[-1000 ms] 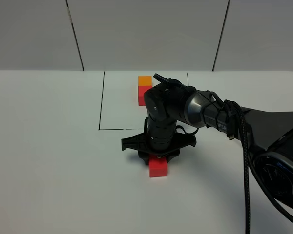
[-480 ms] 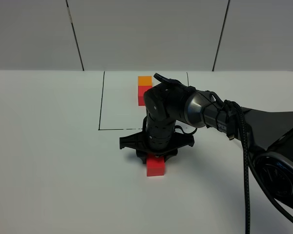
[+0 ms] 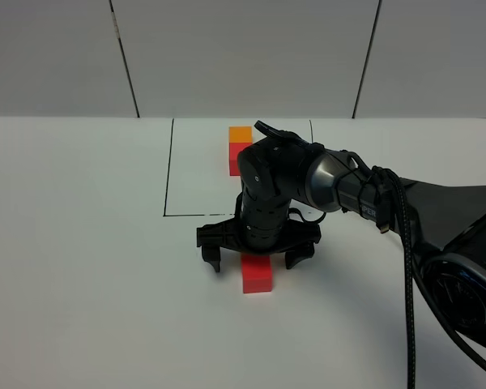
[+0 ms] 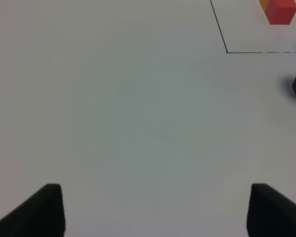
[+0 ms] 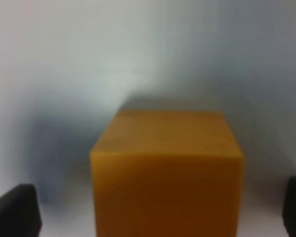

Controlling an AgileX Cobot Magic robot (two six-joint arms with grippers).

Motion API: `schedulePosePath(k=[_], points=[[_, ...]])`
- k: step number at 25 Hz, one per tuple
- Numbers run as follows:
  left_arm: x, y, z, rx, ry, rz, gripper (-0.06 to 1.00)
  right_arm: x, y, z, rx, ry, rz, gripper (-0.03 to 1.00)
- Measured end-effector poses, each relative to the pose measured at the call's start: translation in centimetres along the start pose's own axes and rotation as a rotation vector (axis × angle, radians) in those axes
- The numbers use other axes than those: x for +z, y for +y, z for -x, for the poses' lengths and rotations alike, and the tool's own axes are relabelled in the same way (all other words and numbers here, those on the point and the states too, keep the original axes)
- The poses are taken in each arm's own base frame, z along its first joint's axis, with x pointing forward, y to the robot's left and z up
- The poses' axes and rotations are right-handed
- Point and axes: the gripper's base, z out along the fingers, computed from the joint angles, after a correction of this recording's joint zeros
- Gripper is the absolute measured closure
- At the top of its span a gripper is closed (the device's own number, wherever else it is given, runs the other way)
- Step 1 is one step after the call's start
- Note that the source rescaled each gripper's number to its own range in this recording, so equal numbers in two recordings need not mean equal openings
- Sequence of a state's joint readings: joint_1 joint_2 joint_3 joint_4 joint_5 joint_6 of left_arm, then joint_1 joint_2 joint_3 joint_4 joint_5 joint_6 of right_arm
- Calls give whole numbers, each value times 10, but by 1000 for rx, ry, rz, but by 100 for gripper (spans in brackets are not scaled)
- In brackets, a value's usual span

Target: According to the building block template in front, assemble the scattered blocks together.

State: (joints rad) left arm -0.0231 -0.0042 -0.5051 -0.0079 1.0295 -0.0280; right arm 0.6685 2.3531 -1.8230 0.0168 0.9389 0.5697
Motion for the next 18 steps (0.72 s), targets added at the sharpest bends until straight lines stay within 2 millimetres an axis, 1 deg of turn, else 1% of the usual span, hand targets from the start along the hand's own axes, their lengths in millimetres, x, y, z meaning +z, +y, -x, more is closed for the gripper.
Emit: schedulePosePath(k=[5, 8, 11, 14, 16, 18], points=[[0, 0, 0, 0, 0, 0, 23, -1, -1, 0, -4, 1, -6, -3], [0, 0, 0, 0, 0, 0, 23, -9, 0, 1, -13, -8, -2, -3], [0, 0, 0, 0, 0, 0, 23, -29, 2, 4, -34, -49, 15, -3], [0, 0, 0, 0, 0, 0, 23, -60, 2, 9, -58, -123, 21, -3], [0, 0, 0, 0, 0, 0, 23, -83, -4, 13, -64, -174, 18, -3], [0, 0, 0, 0, 0, 0, 23, -103, -18, 20, -53, -210, 1, -3]])
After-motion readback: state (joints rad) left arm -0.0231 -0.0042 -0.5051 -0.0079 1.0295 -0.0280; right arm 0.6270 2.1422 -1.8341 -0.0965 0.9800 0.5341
